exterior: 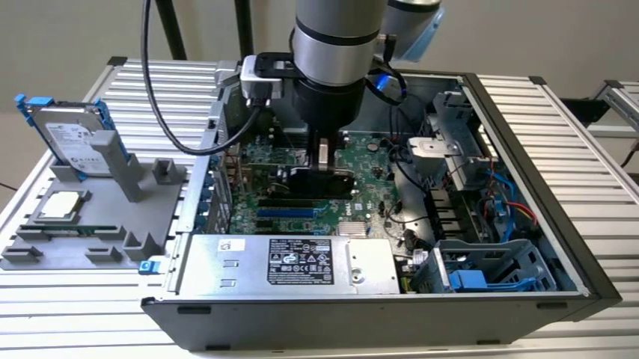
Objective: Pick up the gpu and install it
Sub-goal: 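Insert the gpu into the slot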
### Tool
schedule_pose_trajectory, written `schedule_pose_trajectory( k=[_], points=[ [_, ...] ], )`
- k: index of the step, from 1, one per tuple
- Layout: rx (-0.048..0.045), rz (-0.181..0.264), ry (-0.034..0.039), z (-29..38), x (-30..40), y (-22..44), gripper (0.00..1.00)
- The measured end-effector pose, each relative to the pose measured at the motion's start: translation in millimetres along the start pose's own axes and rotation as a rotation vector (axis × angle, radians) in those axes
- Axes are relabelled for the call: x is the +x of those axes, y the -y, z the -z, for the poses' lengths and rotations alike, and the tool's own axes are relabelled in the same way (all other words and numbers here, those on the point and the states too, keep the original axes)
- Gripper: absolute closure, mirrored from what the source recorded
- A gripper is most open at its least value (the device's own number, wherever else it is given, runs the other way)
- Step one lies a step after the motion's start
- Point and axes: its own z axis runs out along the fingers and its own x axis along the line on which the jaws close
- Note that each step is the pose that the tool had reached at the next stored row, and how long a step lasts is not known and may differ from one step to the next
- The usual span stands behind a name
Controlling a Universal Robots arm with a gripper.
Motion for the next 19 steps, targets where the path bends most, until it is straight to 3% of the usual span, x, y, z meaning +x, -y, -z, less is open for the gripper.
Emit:
schedule_pose_trajectory(
  k=[19],
  points=[
    [0.0,0.0,-0.0037,-5.9,8.5,-6.4,1.0]
  ],
)
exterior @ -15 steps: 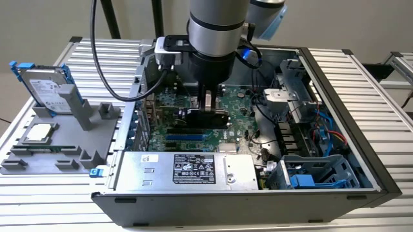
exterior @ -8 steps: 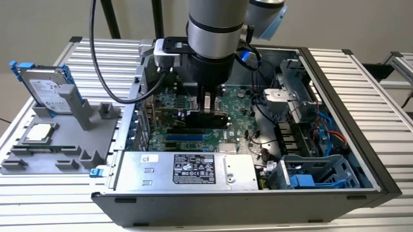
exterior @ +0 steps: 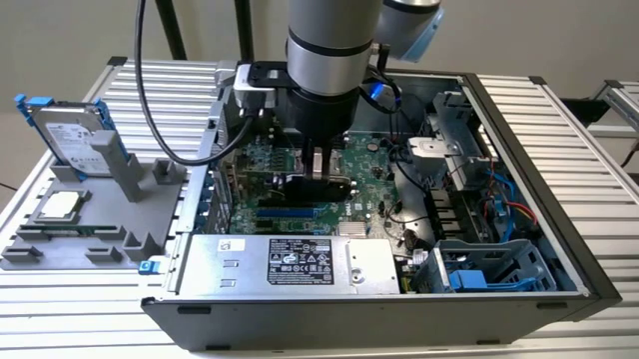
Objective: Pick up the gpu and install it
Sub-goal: 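Insert the gpu into the slot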
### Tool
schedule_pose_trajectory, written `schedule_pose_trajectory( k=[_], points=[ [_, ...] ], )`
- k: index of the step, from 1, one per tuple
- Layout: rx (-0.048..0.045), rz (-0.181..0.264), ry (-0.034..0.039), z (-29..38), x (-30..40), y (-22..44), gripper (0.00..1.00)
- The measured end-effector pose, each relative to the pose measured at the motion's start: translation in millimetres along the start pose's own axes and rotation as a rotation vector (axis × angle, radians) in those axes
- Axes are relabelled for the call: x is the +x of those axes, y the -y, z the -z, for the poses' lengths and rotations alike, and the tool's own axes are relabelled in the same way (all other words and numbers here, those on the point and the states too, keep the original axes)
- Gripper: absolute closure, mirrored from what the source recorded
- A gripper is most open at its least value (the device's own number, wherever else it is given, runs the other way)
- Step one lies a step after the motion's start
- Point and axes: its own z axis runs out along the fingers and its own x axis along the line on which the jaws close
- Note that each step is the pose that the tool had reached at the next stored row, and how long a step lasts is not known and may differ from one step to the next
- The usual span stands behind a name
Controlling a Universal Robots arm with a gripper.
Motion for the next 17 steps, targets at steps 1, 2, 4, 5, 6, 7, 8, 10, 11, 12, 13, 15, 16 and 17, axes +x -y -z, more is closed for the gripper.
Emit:
schedule_pose_trajectory(
  k=[1,2,4,5,6,7,8,10,11,12,13,15,16,17],
  points=[
    [0.0,0.0,-0.0003,-0.2,0.7,-0.7,1.0],
    [-0.0001,0.0,-0.0005,-0.3,1.4,-1.5,1.0],
    [-0.0001,0.0,-0.0007,-0.8,2.8,-2.6,1.0],
    [-0.0002,0.0,-0.0006,-1.0,3.5,-3.3,1.0],
    [-0.0003,0.0,-0.0007,-1.2,4.1,-3.9,1.0],
    [-0.0005,0.0,-0.0006,-1.6,4.3,-4.5,1.0],
    [-0.0006,0.0,-0.0007,-1.9,4.4,-5.4,1.0],
    [-0.0008,0.0,-0.0008,-2.7,4.6,-7.3,1.0],
    [-0.0009,0.0,-0.0008,-3.3,4.7,-8.3,1.0],
    [-0.0011,0.0,-0.0008,-3.8,4.8,-9.4,1.0],
    [-0.0014,0.0,-0.0009,-4.3,4.9,-10.4,1.0],
    [-0.002,0.0,-0.0008,-5.3,5.0,-12.5,1.0],
    [-0.0023,0.0,-0.0008,-5.8,5.1,-13.4,1.0],
    [-0.0027,0.0,-0.0009,-6.1,5.2,-14.2,1.0]
  ],
)
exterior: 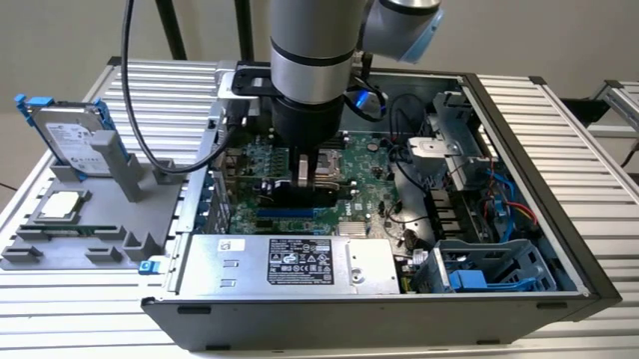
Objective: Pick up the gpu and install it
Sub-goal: 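Insert the gpu into the slot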
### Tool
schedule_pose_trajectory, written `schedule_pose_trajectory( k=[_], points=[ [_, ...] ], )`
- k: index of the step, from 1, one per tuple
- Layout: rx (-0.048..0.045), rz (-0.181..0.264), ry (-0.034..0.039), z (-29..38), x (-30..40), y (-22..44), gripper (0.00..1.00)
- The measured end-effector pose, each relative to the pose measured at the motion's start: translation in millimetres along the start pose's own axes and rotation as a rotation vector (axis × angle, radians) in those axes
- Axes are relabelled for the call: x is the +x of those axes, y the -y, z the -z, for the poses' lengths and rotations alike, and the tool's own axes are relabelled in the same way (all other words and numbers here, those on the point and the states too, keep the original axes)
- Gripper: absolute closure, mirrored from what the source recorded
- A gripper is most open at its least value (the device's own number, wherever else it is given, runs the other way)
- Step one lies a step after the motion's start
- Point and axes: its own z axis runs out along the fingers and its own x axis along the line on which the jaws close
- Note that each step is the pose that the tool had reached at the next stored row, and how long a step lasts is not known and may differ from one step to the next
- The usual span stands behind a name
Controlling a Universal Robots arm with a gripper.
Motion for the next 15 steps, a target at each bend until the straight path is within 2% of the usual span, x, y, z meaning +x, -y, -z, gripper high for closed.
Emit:
schedule_pose_trajectory(
  k=[7,11,15],
  points=[
    [-0.0031,0.0,0.0,-4.1,0.4,-2.0,1.0],
    [-0.0112,-0.001,-0.0013,-7.6,0.6,-2.0,1.0],
    [-0.0182,-0.001,-0.0063,-8.9,0.6,-1.8,1.0]
  ],
)
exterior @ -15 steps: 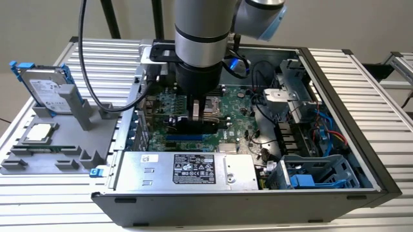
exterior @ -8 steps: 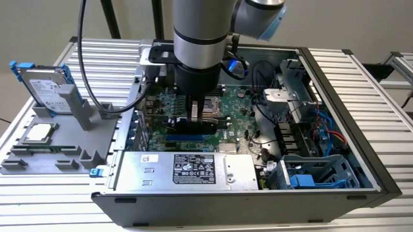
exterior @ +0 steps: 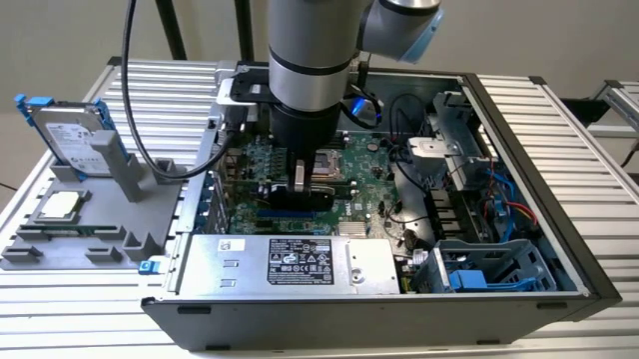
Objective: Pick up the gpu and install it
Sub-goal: 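Insert the gpu into the slot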
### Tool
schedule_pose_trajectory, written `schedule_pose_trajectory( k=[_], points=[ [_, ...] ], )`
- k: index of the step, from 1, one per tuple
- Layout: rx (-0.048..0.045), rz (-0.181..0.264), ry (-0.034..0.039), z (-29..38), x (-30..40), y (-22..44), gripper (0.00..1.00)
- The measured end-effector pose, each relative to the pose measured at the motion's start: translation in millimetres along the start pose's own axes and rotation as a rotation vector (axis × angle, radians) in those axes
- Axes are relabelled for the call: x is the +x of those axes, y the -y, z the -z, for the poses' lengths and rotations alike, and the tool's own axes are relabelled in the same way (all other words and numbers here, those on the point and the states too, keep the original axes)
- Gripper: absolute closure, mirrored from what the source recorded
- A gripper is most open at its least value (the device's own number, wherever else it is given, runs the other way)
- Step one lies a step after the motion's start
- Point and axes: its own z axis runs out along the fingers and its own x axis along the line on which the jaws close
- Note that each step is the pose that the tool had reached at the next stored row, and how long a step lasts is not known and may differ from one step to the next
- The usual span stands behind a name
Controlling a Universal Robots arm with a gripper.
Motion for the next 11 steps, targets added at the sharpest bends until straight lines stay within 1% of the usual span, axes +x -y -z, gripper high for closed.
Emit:
schedule_pose_trajectory(
  k=[3,8,11],
  points=[
    [-0.0006,0.0,-0.0014,-0.3,0.0,0.9,1.0],
    [-0.0005,0.0,-0.0017,-0.8,-0.1,4.3,1.0],
    [-0.0005,0.0,-0.0018,-1.4,-0.2,4.8,1.0]
  ],
)
